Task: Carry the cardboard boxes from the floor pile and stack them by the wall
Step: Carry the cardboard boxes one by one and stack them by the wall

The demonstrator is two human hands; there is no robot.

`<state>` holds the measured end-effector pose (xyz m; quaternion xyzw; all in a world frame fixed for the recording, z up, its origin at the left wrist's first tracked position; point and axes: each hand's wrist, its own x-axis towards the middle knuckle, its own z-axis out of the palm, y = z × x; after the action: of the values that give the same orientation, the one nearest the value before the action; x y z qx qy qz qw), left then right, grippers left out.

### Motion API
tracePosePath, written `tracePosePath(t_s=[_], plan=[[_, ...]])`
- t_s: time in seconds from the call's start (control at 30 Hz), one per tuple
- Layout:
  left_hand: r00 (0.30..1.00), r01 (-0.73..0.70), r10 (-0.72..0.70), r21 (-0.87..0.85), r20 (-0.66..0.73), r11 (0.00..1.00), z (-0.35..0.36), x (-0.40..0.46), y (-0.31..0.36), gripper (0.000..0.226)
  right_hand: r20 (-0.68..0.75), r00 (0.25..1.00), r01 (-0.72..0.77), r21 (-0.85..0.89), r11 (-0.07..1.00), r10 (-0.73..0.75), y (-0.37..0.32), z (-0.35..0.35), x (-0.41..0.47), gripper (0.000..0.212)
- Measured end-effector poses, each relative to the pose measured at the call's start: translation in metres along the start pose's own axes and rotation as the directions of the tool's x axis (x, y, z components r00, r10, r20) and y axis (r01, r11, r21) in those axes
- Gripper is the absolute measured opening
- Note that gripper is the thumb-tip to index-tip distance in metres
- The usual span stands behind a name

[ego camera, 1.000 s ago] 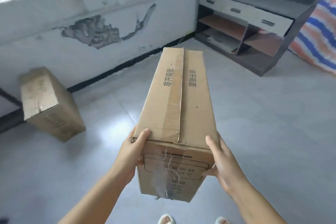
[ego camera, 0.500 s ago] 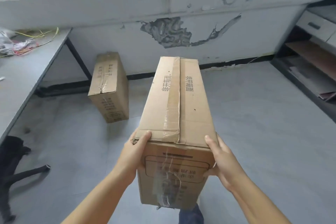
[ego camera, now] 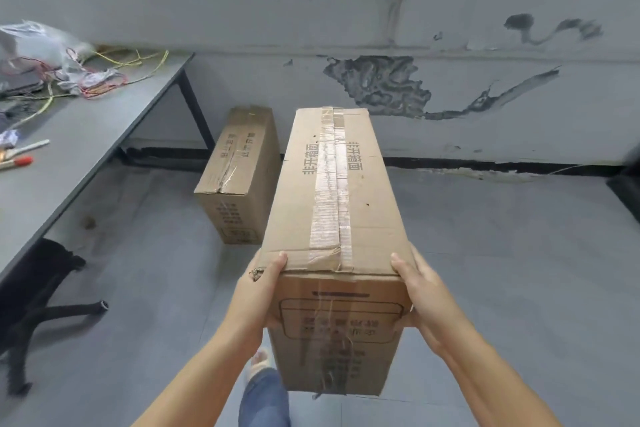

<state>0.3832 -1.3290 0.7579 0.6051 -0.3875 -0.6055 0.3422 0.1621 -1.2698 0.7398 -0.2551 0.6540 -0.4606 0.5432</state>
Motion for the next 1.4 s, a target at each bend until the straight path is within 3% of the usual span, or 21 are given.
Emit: tracePosePath(t_s=[0.47, 0.77, 1.07, 1.4], plan=[[0.993, 0.057, -0.056, -0.005, 0.102, 0.998, -0.032, 0.267, 0.106, 0.02, -0.055, 0.997, -0.064, -0.037, 0.997, 0.062, -0.097, 0.106, 0.238, 0.028], [0.993, 0.097, -0.095, -0.032, 0.072, 0.995, -0.028, 0.419, 0.139, 0.019, -0.045, 0.991, -0.13, -0.049, 0.99, 0.128, -0.137, 0.145, 0.385, 0.031], [0.982, 0.185, -0.188, -0.132, -0.007, 0.974, -0.006, 0.547, 0.088, 0.038, 0.029, 0.98, -0.19, -0.129, 0.973, 0.195, -0.11, 0.149, 0.526, 0.033], [0.941, 0.315, -0.326, -0.124, -0.085, 0.941, -0.033, 0.611, -0.068, 0.048, -0.017, 0.942, -0.335, -0.068, 0.94, 0.334, 0.046, 0.187, 0.584, 0.051]])
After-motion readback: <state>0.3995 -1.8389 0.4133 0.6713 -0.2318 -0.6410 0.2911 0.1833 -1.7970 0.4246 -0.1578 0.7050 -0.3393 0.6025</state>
